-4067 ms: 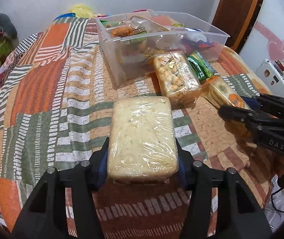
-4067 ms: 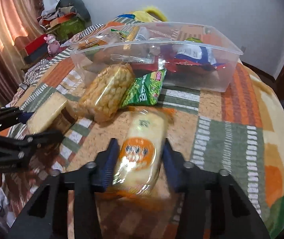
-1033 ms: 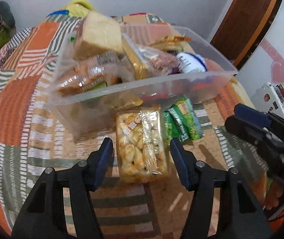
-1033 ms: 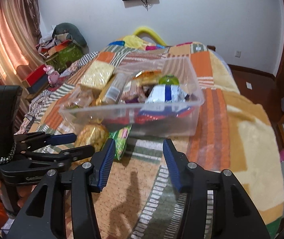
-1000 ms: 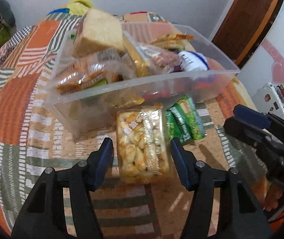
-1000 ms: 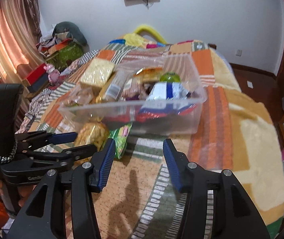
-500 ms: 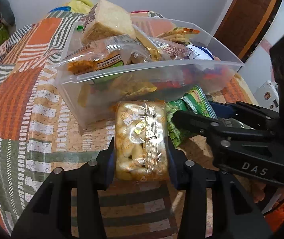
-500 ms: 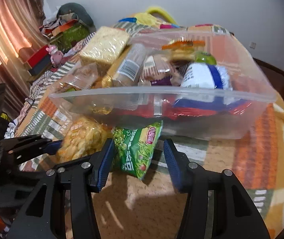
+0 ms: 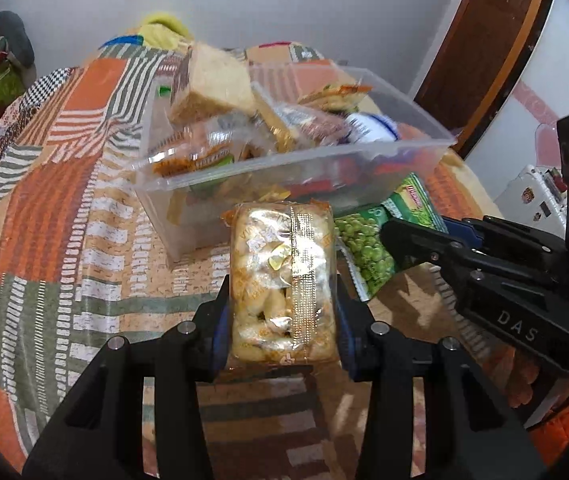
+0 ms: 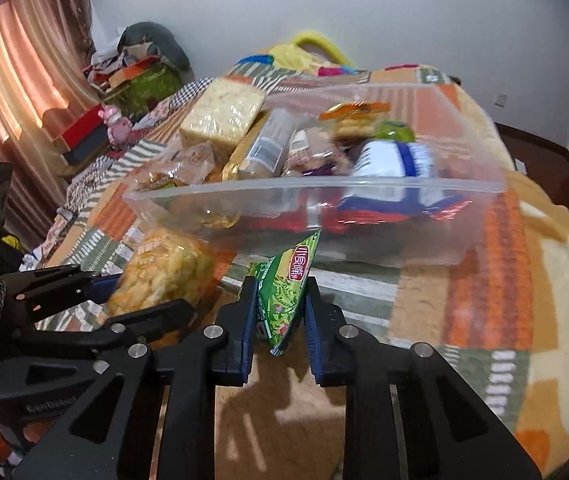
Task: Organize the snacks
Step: 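Grasp peanut snack bag with left tool while right tool grasps green pea bag, then drop peanut bag into box with left tool while right tool drops pea bag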
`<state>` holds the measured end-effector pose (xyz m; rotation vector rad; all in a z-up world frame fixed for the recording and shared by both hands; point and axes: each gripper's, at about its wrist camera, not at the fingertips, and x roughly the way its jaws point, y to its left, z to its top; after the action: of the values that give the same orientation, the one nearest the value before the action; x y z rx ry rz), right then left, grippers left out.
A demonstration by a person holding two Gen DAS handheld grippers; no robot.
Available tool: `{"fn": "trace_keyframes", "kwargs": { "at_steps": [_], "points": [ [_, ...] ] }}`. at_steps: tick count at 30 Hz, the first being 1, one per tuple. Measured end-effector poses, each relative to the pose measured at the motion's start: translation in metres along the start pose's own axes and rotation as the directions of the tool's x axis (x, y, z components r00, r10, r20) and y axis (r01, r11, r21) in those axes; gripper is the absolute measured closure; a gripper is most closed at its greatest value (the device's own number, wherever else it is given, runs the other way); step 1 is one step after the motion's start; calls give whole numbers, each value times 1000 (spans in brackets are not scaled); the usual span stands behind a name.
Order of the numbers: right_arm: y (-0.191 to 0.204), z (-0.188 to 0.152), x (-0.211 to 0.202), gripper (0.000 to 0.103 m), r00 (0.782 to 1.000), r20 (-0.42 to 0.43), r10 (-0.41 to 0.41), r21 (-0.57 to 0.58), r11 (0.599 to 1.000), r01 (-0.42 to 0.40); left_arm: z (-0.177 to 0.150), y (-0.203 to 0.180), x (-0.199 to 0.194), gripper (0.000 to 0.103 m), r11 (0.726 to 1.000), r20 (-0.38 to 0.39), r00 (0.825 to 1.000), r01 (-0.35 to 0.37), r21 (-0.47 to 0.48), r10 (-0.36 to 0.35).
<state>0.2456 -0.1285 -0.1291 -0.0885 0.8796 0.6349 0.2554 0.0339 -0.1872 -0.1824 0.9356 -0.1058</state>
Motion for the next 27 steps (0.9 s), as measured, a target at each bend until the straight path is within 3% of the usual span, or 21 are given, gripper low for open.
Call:
{"fn": "trace_keyframes", "kwargs": {
  "at_steps": [14,27],
  "points": [
    [-25,26,-59,83,984,170,-56,62,997,46,42,-21,-46,60,999,131,991,28,32,-32],
    [-38,60,-35,83,978,185,-92,70,994,80,100,-23,-1,60,1000,137,991,2,18,-4]
  ]
}}
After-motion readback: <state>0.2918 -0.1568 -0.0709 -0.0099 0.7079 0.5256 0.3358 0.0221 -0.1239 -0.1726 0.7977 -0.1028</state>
